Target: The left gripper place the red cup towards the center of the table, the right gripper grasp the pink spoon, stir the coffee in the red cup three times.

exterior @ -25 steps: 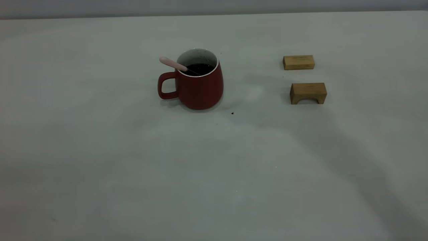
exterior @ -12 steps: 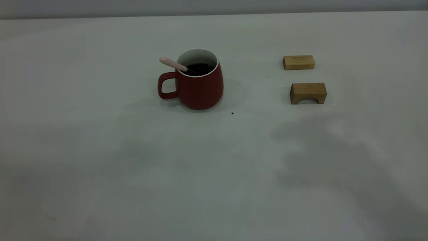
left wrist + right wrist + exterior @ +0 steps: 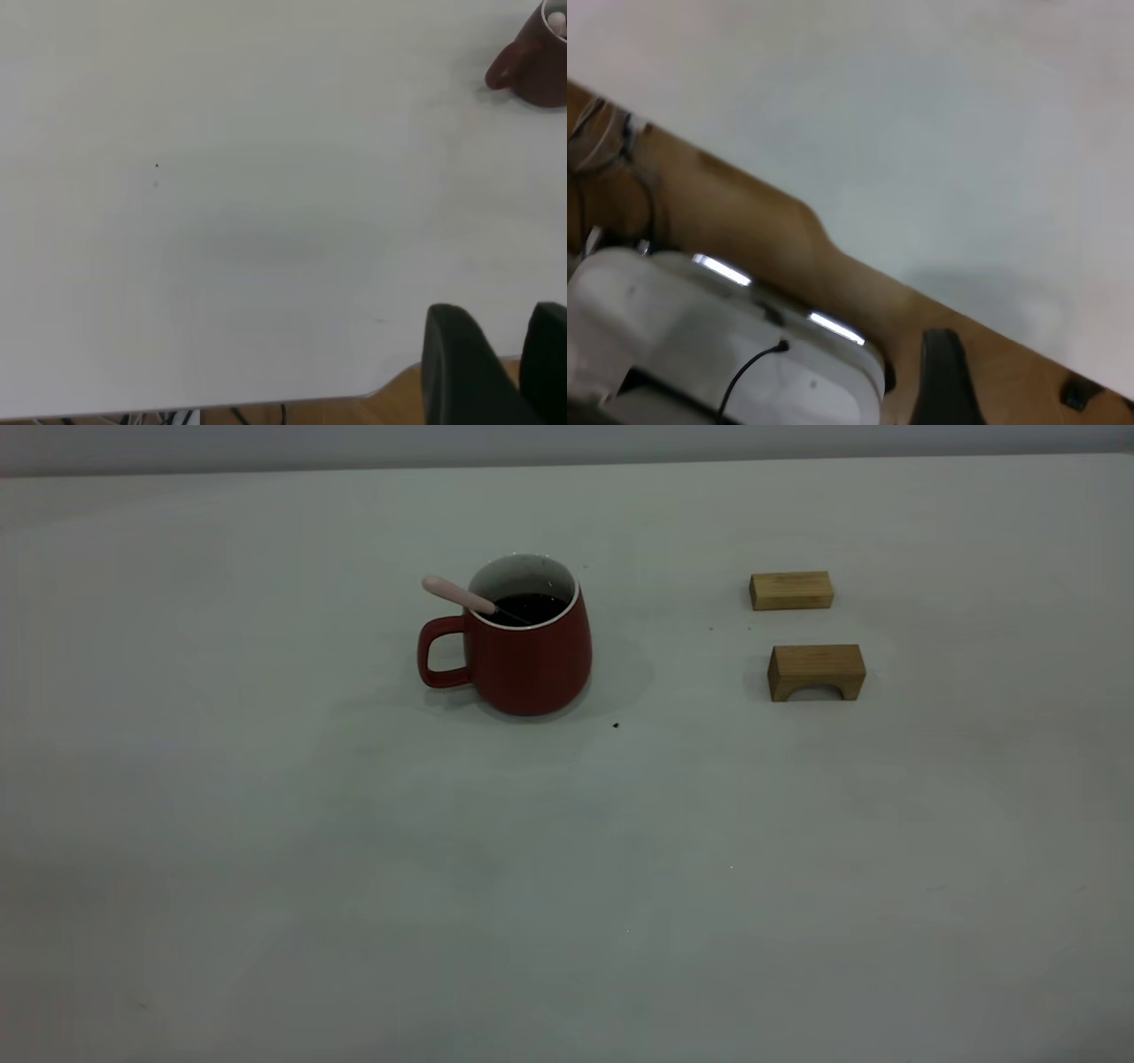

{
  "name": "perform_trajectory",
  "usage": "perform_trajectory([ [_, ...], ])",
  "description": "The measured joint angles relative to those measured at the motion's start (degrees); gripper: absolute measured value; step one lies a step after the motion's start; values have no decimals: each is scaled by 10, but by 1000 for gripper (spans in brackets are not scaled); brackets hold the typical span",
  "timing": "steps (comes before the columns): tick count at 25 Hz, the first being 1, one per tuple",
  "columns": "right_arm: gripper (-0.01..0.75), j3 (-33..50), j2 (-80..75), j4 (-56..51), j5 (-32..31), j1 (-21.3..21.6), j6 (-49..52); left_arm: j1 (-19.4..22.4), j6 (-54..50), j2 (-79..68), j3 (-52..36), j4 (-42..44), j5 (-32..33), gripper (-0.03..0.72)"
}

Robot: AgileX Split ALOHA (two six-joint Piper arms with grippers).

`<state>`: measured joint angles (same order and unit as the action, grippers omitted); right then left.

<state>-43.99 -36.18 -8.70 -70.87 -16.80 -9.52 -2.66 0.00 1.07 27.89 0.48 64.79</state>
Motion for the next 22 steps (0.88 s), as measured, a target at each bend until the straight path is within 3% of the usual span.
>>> perform_trajectory([
  [9, 578, 155, 245, 14, 79, 104, 6, 0, -3, 0, 0, 0, 0, 244],
  [16, 578, 166, 321, 41, 70, 150, 28, 0, -3, 0, 0, 0, 0, 244],
  [22, 578, 170, 350, 43, 64, 152, 32, 0, -3, 0, 0, 0, 0, 244],
])
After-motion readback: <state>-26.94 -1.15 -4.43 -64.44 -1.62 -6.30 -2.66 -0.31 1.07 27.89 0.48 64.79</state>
